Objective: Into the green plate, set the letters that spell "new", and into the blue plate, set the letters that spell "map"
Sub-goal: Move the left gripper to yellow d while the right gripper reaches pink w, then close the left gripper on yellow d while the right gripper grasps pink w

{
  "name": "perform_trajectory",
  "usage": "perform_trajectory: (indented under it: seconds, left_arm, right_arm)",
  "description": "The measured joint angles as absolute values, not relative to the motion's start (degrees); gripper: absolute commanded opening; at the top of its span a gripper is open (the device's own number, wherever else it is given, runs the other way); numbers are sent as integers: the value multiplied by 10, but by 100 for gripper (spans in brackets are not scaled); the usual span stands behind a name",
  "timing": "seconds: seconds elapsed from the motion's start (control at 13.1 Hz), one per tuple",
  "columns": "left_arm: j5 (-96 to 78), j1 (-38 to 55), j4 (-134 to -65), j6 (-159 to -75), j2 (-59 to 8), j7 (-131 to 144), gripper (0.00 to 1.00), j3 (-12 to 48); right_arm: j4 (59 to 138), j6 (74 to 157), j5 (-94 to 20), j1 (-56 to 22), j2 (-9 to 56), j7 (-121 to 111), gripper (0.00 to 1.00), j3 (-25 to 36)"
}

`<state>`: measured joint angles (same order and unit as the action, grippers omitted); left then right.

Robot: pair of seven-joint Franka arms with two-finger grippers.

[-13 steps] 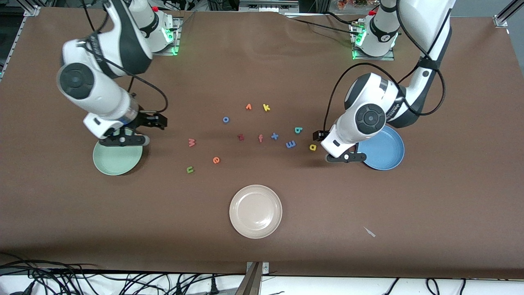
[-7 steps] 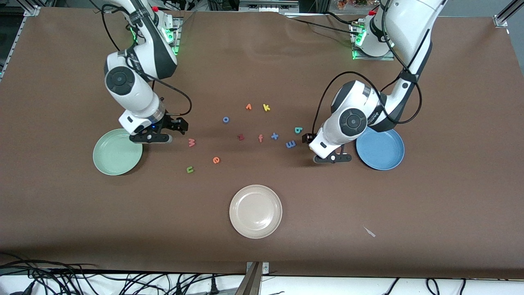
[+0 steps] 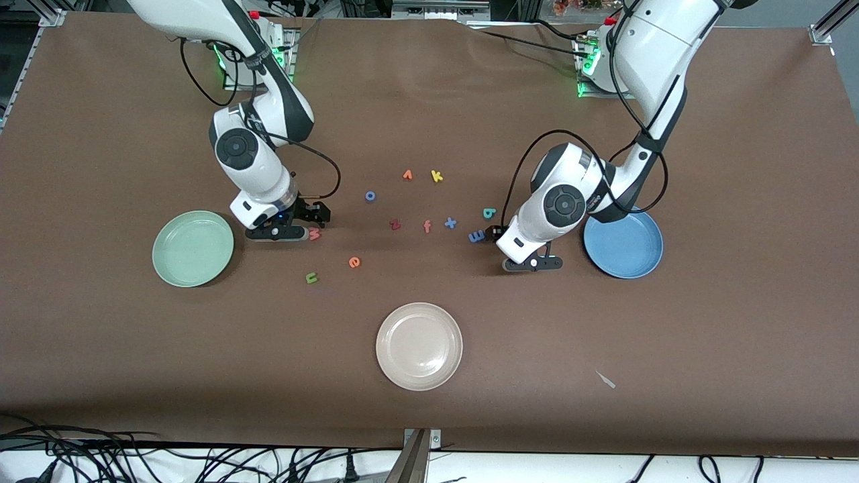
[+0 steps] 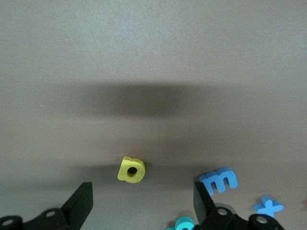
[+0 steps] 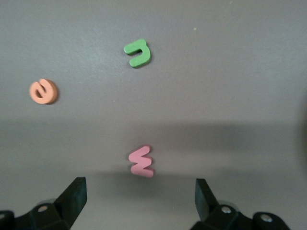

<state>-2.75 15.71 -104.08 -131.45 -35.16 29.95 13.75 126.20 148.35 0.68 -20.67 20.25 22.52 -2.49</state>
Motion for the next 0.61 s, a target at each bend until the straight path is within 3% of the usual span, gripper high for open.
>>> perform_trajectory:
  seconds: [0.31, 0.38, 0.61]
  left_arm:
    - [-27, 157, -1041, -1316, -361, 299, 86, 137]
    - [-26, 157, -1041, -1316, -362, 299, 80, 136]
    - [-25, 157, -1042, -1316, -371, 299, 79, 136]
  right_arm:
    - [1256, 1496, 8, -207, 238, 194, 98, -25]
    - [1252, 1496, 8, -207, 244, 185, 95, -25]
    - [1235, 1497, 8, -207, 258, 172, 84, -25]
